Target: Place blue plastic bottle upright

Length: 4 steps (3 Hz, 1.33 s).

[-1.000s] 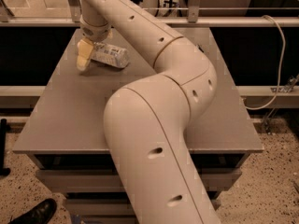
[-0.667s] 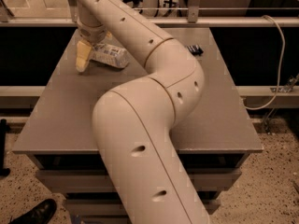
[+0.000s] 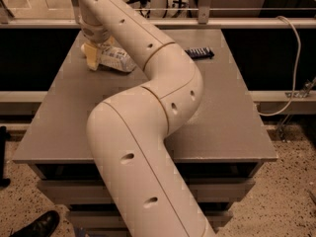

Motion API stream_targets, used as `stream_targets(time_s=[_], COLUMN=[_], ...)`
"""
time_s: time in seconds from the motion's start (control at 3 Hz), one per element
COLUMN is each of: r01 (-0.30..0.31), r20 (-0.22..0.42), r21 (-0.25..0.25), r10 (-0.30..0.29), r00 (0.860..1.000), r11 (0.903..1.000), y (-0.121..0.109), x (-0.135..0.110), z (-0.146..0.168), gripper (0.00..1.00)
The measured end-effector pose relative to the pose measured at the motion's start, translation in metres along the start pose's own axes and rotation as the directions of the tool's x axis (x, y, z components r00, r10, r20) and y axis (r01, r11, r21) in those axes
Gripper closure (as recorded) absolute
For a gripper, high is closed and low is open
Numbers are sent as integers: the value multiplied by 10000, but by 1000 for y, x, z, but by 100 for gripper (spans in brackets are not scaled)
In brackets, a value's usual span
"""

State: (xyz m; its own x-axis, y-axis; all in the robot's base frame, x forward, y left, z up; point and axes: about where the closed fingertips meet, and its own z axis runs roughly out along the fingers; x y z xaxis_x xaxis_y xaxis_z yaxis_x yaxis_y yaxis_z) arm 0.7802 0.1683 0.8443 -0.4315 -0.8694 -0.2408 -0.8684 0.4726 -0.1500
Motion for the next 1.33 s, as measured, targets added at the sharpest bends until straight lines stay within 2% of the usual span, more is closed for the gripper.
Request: stream_targets(time_s=[0.33,0.67,1.0,1.33], r01=[-90,-260,-447,-417], r20=[242,895,2033,3691], r21=[166,231,70,-281], r10=[86,238,423,492], r00=[9997,9957,9782,9281], r11=[9998,9994,9990,9987], y=[-6,-13,-20,-17], x=[-2,1,17,49], z=[-14,-39,-77,-120], gripper=[61,83,100,100])
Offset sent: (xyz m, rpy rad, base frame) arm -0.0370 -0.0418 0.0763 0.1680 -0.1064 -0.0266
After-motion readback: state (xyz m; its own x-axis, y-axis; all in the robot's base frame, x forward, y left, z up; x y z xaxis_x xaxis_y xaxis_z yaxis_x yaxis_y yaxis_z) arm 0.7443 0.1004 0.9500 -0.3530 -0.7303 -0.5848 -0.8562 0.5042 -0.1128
